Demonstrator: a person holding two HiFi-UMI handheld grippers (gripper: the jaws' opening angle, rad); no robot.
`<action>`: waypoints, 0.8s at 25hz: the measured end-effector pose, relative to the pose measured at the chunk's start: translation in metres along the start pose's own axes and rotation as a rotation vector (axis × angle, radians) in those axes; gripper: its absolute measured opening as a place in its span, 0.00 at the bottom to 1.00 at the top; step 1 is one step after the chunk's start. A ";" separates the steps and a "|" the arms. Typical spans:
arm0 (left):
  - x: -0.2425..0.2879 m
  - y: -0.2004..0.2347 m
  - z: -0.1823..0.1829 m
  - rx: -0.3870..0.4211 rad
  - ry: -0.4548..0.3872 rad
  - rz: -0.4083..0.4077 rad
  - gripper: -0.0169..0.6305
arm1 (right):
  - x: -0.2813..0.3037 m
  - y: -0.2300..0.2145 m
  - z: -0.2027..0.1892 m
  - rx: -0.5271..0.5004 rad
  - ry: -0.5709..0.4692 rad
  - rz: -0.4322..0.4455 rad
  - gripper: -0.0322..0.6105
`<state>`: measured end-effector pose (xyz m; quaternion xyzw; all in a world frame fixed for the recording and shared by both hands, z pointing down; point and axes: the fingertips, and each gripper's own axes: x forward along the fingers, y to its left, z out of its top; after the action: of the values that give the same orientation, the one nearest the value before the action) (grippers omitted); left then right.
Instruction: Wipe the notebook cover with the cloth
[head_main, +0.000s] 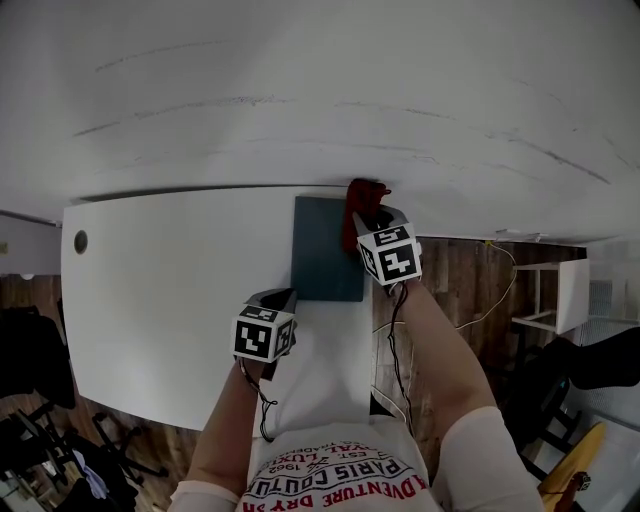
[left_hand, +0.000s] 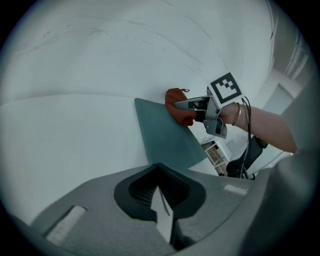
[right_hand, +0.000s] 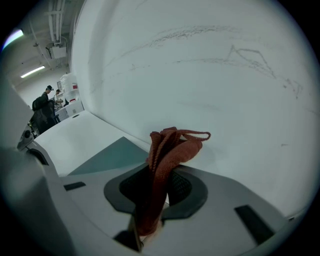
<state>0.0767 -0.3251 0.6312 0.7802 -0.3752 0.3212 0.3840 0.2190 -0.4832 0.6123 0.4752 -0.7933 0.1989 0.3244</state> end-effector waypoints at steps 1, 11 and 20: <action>0.000 0.000 0.000 -0.001 0.001 -0.007 0.04 | -0.002 -0.003 -0.003 0.003 0.003 -0.009 0.18; 0.001 -0.004 0.001 0.097 0.020 0.023 0.04 | -0.033 0.011 0.001 -0.007 0.047 0.006 0.18; 0.001 -0.005 0.000 0.122 0.011 0.038 0.04 | -0.017 0.108 0.011 -0.042 0.062 0.201 0.18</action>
<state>0.0815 -0.3236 0.6303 0.7931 -0.3674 0.3550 0.3316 0.1258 -0.4288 0.5920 0.3799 -0.8306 0.2286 0.3369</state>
